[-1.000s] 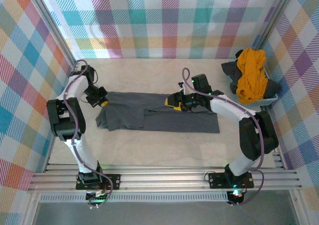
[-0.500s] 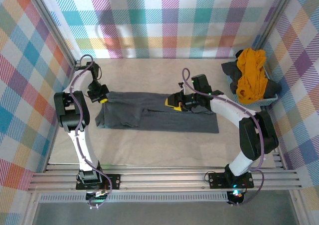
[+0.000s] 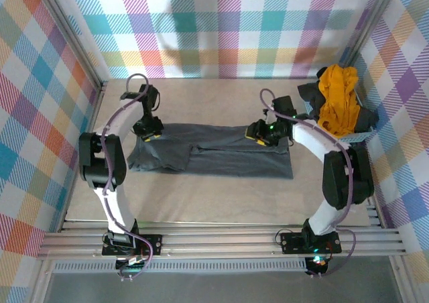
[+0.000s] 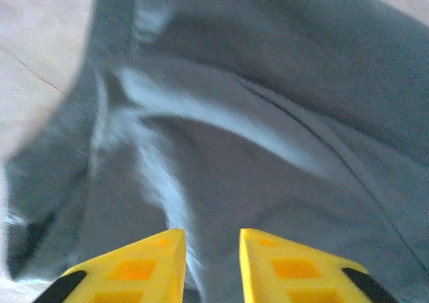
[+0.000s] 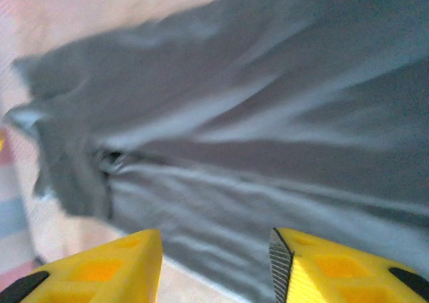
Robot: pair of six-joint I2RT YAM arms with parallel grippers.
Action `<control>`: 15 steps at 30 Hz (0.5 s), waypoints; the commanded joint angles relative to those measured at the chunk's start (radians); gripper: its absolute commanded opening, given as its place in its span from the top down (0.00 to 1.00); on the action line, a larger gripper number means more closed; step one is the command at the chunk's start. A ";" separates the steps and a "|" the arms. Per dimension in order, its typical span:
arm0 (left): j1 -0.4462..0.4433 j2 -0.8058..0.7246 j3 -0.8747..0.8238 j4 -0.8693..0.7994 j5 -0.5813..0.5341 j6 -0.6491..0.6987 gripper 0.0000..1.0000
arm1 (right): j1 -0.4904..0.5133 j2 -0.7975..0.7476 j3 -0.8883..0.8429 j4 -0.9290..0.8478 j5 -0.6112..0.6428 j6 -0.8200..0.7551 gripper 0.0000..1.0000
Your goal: Fold and stack the t-shirts
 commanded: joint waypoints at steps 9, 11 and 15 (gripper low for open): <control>0.008 0.162 -0.086 0.156 0.155 -0.310 0.80 | -0.068 0.318 0.240 -0.315 0.299 -0.137 0.57; 0.012 0.191 -0.063 0.147 0.136 -0.296 0.80 | -0.067 0.341 0.243 -0.358 0.307 -0.139 0.57; 0.025 0.275 0.050 0.128 0.138 -0.244 0.80 | -0.053 0.317 0.182 -0.409 0.326 -0.140 0.57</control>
